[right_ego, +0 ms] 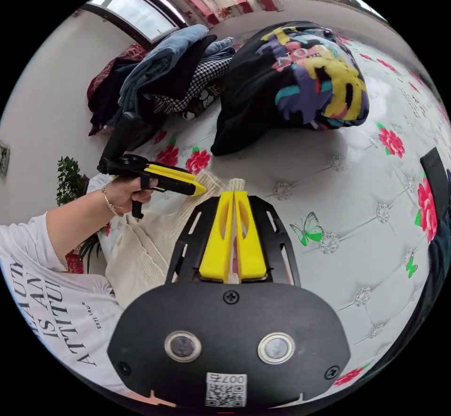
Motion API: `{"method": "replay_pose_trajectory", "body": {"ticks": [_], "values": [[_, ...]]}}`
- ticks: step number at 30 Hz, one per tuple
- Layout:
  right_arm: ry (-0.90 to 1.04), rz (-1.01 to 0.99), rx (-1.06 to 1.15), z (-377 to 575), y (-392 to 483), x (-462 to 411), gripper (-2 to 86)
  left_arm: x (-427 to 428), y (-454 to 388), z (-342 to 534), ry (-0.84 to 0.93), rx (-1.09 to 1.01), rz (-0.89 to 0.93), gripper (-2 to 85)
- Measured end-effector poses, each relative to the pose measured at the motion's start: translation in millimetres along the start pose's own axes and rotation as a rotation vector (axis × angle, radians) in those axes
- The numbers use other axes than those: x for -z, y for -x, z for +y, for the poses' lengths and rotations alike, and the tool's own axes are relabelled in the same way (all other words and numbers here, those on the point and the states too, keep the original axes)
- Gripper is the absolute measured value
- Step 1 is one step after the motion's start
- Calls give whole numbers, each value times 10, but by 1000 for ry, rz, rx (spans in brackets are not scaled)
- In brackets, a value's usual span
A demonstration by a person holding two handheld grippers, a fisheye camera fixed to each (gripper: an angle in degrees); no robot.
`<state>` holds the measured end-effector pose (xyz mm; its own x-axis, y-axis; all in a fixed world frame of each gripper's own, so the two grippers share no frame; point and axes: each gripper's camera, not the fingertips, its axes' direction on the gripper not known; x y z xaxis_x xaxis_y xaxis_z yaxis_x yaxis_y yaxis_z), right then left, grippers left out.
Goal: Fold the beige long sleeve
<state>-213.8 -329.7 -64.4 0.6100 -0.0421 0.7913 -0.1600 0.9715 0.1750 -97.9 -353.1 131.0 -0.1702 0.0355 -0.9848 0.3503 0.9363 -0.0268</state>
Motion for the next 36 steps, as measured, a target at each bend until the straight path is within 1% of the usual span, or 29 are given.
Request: {"method": "replay_pose_trajectory", "body": {"ticks": [2,4,5,7,8,11,13,14,15,17,20,24,28,30,32,34,35,36], "values": [[-59,-114,27,88,-30,230,7,60,1,68,-9,-92,67,5],[-107,-126,52,208,-23,397,13,199,32,216,-62,-115,120,0],[-112,-88,50,267,-26,446,20,289,62,332,-96,-127,159,-2],[-91,-19,14,290,-71,412,65,386,122,497,-123,-119,173,-4],[-66,-19,-17,263,-126,331,94,435,144,598,-143,-125,178,-5],[12,-117,-60,170,-221,72,142,553,98,818,-193,-158,201,-6],[18,-102,-24,160,-160,-24,154,652,-13,937,-229,-228,245,-6],[32,-132,4,168,-114,-66,158,711,-103,1003,-231,-279,254,-7],[42,-156,12,177,-94,-80,158,737,-148,1034,-228,-302,249,-7],[56,-270,71,257,5,-60,154,820,-330,1169,-213,-413,208,-7],[50,-334,104,365,74,59,150,854,-496,1349,-179,-544,183,-7],[-12,-367,129,476,161,274,156,893,-607,1570,-160,-638,204,-7],[-95,-352,218,589,452,600,170,957,-842,1923,-129,-782,188,-7],[-75,-405,273,630,604,676,168,958,-972,2094,-92,-857,170,-7],[1,-489,359,702,868,683,150,905,-1108,2286,-27,-922,139,-7],[93,-579,419,777,1089,681,113,838,-1185,2416,20,-953,114,-6],[133,-582,439,859,1238,713,87,790,-1211,2497,45,-956,98,-5],[131,-571,458,924,1317,750,74,768,-1221,2544,57,-961,91,-5]]}}
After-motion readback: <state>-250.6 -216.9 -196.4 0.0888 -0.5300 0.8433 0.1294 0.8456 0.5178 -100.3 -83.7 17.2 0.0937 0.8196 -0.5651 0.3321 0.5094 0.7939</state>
